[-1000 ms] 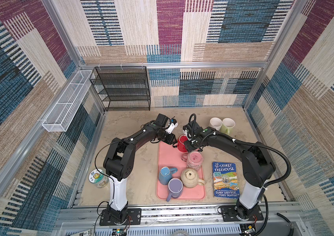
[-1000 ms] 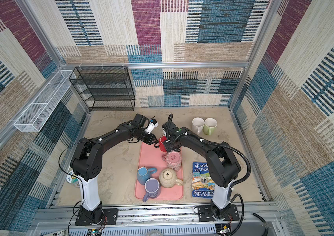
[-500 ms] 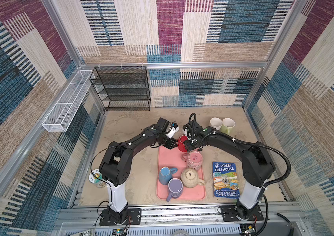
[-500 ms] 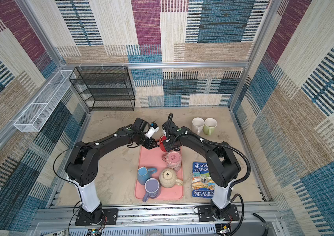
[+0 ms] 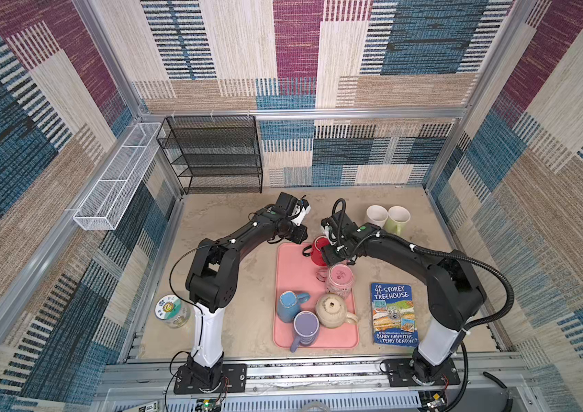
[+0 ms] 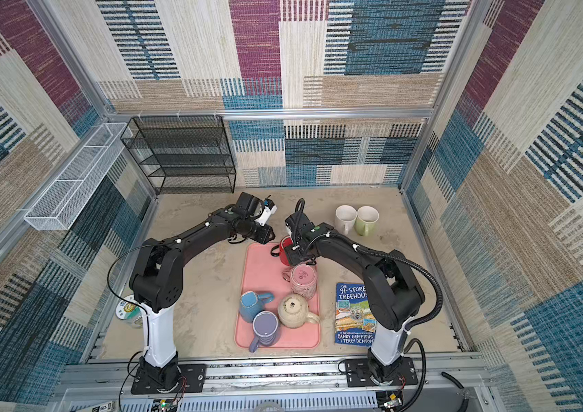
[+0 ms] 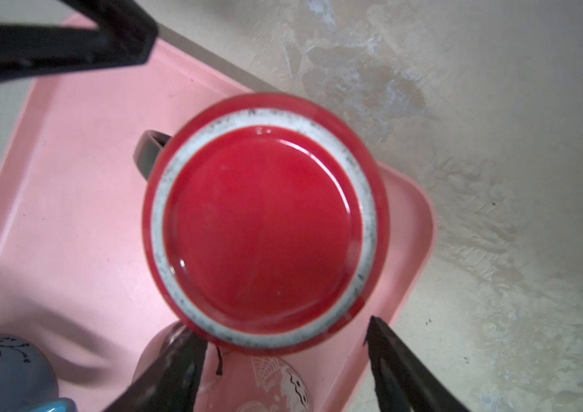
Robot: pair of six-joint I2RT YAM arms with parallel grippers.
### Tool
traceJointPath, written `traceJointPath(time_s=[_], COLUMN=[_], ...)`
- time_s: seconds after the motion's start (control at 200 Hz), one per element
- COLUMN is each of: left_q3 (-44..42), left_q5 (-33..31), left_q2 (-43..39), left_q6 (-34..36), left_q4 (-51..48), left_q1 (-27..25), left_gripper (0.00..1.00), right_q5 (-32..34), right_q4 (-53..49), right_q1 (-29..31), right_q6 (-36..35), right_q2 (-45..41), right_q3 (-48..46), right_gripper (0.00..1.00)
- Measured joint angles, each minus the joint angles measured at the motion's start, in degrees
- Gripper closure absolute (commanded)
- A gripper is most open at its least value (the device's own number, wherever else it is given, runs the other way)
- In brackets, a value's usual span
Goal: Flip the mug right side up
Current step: 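Move the left gripper to the red mug's side and close on it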
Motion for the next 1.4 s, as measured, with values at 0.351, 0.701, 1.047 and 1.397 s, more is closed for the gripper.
traceJointPath(time_s=[0.351, 0.701, 1.047, 1.397], left_q3=[-0.24, -10.21, -13.79, -9.97], left_q5=[1.44, 1.38, 1.62, 1.36], left_q2=[2.56, -3.04, -5.42, -9.53], left_q6=[-0.74, -2.19, -3.23, 4.94], left_q4=[-1.33, 0.44, 2.19, -1.75], left_q1=[-1.05, -1.07, -1.66, -1.64], left_gripper=[0.68, 0.69, 0.7, 0.44], right_q5=[-0.02, -0.92, -2.21, -1.6], right_q4=[0.07, 0.39, 0.37, 3.08], right_q1=[-0.11, -0.61, -1.07, -1.14], right_q6=[0.0, -0.04, -0.04, -0.02], right_q2=[-0.07, 2.32, 3.15, 0.42], right_q3=[-0.04, 0.9, 1.2, -1.68], right_gripper=[0.28, 0.31, 0.29, 0.25])
